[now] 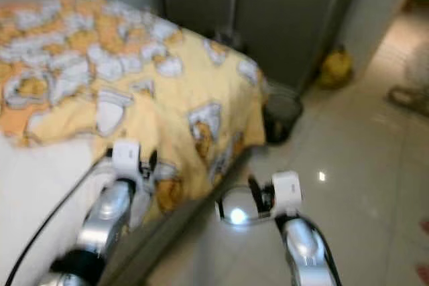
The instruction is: Clean up the room
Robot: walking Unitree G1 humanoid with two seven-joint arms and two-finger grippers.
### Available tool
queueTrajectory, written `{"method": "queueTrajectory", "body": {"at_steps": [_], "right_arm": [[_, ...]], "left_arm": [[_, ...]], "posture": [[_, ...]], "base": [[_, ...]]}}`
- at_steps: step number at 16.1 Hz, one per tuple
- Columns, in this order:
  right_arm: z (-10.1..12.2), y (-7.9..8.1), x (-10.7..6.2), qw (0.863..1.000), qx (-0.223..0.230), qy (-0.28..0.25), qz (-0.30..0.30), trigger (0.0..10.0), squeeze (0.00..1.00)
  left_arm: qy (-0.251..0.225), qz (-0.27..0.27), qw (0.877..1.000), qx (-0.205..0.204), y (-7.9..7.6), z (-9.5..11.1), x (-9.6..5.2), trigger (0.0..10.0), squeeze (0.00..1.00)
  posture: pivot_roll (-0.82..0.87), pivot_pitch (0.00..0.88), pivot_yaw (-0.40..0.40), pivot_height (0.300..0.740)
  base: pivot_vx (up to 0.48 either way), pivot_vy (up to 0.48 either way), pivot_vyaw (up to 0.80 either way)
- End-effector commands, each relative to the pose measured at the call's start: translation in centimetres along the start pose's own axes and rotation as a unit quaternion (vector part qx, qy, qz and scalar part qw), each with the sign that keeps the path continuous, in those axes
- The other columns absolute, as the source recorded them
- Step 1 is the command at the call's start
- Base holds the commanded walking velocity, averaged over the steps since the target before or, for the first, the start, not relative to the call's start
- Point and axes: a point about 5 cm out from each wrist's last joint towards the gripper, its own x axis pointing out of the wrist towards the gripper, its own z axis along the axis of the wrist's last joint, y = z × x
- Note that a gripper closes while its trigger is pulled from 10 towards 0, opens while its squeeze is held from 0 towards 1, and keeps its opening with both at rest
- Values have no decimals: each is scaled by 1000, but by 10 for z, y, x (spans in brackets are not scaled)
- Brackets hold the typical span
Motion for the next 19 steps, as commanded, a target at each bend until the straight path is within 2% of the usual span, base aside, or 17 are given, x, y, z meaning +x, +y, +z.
{"method": "queueTrajectory", "body": {"at_steps": [1, 7, 8, 9, 10, 11, 12, 14, 16, 18, 19], "right_arm": [[5, 6, 3, 1000, 0, -8, 11, 10000, 0], [5, 6, 3, 1000, 0, -8, 11, 10000, 0], [4, 6, 3, 1000, 0, -7, 13, 10000, 0], [-2, 9, -4, 1000, -5, 2, 30, 10000, 0], [-10, 12, -14, 999, -12, 12, 47, 10000, 0], [-11, 12, -14, 999, -12, 12, 43, 10000, 0], [-6, 11, -7, 1000, -6, 5, 25, 10000, 0], [8, 13, 4, 999, 6, -18, 26, 10000, 0], [18, 21, 9, 999, 9, -30, 41, 10000, 0], [21, 23, 10, 998, 5, -31, 53, 10000, 0], [21, 23, 10, 998, 8, -29, 56, 10000, 0]], "left_arm": [[1, 8, 1000, 2, 4, 1, 1, 10000, 0], [1, 8, 1000, 2, 4, 1, 1, 10000, 0], [11, 23, 1000, -6, 7, -2, 2, 10000, 0], [44, 85, 995, 1, 38, -5, 12, 10000, 1000], [49, 122, 990, 48, 62, -1, 18, 10000, 0], [-5, 80, 994, 68, 47, 9, 13, 10000, 0], [-52, 40, 998, 22, 27, 21, 4, 10000, 0], [-88, -2, 996, -13, 10, 34, -3, 10000, 0], [-99, -6, 995, 7, 10, 36, -1, 10000, 0], [-88, 9, 996, -4, 18, 33, 2, 10000, 0], [-87, 12, 996, 4, 20, 34, 1, 10000, 0]], "posture": [[-12, 0, -8, 740], [-12, 0, -8, 740], [-13, 0, -9, 740], [-59, 0, -11, 740], [-55, 0, -7, 740], [-47, 0, -4, 740], [-26, 0, -4, 740], [-6, 0, -5, 740], [8, 0, -11, 740], [13, 0, -16, 740], [12, 0, -20, 740]], "base": [[424, 0, 0], [424, 0, 0], [420, 0, 0], [0, 0, 0], [0, 0, 0], [0, 0, 0], [0, 0, 0], [0, 0, 0], [0, 0, 0], [0, 236, 319], [0, 469, 575]]}}
